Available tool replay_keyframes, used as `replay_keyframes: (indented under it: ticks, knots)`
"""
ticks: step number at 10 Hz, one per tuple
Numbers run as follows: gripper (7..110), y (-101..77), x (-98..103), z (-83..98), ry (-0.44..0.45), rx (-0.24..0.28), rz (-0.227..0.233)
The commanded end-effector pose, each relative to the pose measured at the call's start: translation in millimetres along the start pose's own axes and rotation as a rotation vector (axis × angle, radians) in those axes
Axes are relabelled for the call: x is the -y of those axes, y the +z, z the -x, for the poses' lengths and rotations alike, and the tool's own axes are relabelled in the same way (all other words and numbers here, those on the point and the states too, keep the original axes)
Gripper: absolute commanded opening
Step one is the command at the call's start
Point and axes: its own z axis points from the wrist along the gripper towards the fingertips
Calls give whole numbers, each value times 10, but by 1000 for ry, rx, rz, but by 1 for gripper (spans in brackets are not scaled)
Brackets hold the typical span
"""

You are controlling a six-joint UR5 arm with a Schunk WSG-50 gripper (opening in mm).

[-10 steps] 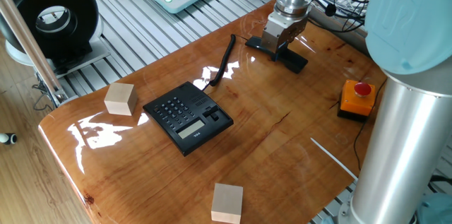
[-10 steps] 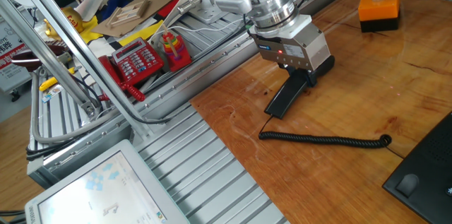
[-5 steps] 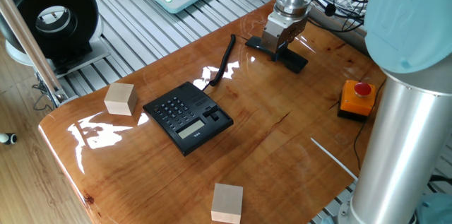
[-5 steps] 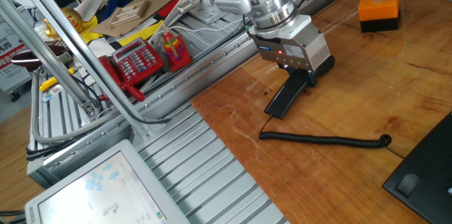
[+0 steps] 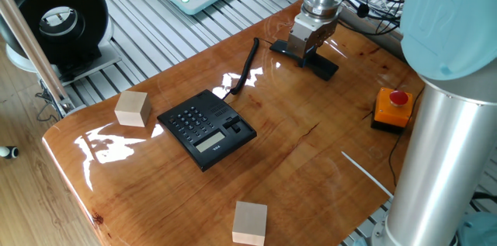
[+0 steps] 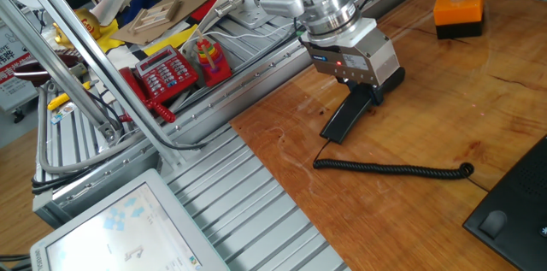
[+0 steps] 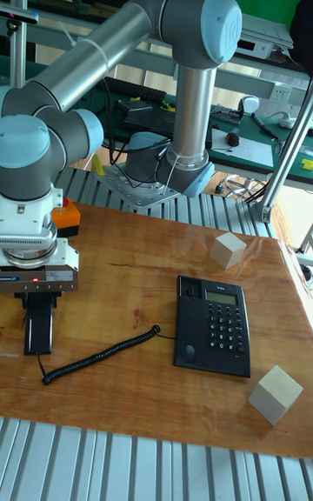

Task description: Place the handset of the telephone on the corresponding phone cradle

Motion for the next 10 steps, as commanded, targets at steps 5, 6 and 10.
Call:
replay_keyframes:
  ticks: [5,6,10]
  knots:
    - [7,-21,161,170,65,71,-57]
    - [7,-20,127,178,57,74,-43]
    - [7,-14,116,-60,49,-22,-42]
